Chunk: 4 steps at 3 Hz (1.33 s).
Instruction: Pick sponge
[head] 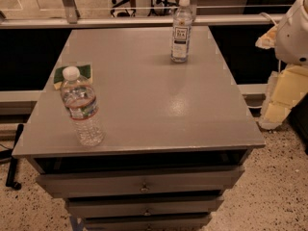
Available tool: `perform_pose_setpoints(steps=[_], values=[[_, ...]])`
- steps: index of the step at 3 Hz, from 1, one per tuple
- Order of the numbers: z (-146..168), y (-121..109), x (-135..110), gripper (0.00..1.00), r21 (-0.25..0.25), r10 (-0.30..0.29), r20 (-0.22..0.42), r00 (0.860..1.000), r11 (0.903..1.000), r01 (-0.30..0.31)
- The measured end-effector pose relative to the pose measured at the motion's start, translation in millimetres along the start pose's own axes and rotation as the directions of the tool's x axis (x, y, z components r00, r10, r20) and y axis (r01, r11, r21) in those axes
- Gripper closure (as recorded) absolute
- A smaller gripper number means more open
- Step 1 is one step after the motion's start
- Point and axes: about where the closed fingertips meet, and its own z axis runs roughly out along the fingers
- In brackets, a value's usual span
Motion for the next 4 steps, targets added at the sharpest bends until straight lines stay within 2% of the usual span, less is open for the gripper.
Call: perform_pose_setpoints(steps=[2, 3, 4], values=[[2, -2, -4, 0.0, 0.006, 0.0, 0.025, 1.0, 1.0, 0.0], [28, -7, -27, 0.0, -0.016, 0.007, 0.103, 0.995, 0.9999, -0.005], [75, -34, -77, 0.0, 0.0, -0.003, 0.227, 0.974, 1.0, 0.003]])
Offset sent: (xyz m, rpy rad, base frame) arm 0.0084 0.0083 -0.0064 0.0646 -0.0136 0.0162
